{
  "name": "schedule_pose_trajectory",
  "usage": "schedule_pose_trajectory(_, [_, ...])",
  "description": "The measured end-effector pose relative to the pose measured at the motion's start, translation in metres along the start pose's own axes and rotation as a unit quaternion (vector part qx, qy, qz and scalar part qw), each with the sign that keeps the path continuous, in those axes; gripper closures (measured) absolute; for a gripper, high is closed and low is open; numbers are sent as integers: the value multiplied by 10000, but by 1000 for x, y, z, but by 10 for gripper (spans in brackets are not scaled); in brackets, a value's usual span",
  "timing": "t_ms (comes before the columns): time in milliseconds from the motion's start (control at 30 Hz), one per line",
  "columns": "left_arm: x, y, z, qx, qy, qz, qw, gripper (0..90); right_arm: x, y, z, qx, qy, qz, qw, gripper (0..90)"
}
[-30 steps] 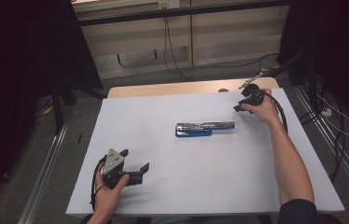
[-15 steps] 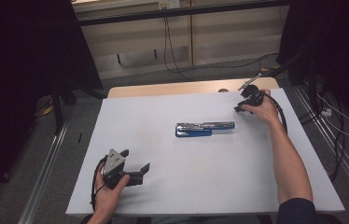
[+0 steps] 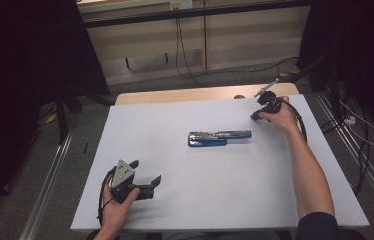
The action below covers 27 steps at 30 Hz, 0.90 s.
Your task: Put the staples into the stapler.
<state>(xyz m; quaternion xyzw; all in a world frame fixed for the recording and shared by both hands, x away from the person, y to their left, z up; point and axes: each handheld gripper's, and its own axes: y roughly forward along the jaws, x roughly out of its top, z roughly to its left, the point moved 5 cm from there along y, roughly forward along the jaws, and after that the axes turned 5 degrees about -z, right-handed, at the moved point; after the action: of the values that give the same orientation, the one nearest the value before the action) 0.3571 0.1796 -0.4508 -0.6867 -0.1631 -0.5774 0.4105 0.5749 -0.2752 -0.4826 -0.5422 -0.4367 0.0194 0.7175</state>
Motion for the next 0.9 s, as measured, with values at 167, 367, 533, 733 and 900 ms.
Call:
schedule_pose_trajectory(167, [0,0,0,5,-18,-7,10000,50,1,0,1,-30,39,30,10000,794])
schedule_pose_trajectory(367, [2,0,0,11,-23,-41,10000,50,0,0,0,-21,205,-25,9998,794])
schedule_pose_trajectory(533, [2,0,2,6,-97,-59,9999,50,0,-3,3,12,210,-57,9998,794])
schedule_pose_trajectory(733, [5,-2,1,14,-123,-137,9998,50,4,-9,8,77,191,-209,9996,794])
schedule_pose_trajectory(900, [3,-1,3,48,-139,-83,9999,50,3,-11,15,149,147,-326,9992,794])
